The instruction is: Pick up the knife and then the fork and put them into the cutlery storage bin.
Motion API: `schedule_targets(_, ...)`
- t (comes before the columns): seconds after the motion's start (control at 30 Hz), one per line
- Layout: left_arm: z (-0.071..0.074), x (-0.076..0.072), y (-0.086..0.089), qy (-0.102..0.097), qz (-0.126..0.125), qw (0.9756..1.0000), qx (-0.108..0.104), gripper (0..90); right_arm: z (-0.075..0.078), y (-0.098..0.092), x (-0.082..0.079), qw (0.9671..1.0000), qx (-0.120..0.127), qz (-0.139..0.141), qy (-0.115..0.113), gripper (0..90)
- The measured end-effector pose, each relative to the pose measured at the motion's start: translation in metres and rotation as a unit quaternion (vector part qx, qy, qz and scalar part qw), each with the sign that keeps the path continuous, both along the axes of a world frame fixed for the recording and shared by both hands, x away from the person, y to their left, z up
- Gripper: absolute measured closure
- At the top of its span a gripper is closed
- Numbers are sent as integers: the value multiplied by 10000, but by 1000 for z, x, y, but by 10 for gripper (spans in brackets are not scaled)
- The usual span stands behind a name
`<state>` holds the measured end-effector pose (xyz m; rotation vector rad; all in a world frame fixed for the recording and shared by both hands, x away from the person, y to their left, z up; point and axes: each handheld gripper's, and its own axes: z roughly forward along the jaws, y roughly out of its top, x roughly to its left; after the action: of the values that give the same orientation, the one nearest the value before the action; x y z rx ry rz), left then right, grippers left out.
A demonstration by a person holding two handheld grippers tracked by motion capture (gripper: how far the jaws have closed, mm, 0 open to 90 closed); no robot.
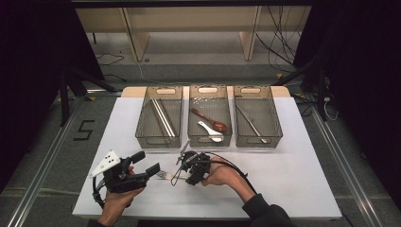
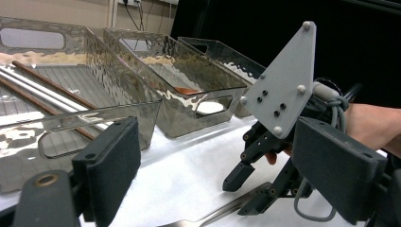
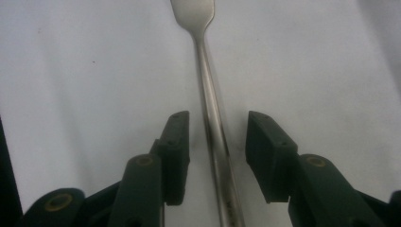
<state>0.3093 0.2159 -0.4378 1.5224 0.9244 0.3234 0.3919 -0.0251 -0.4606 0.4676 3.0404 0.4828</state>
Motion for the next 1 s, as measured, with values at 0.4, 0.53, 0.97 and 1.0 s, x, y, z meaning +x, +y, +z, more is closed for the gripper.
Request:
schedule_targets(0.4,0,0,0,-1,-10,10000,19,159,-1,4,-4,9996,-179,197,-71,755)
schedule_targets(0.53,0,0,0,-6,-13,10000,18,159,0,7,-4,9993,-303,235,-6,785)
schedule_targets(0.97,0,0,-1,-1,-13,10000,11,159,0,13,-8,9975,-528,459,-136,829)
schedule_targets(1.0,0,0,-1,-9,-13,10000,5,159,0,14,-8,9974,-528,470,-141,830)
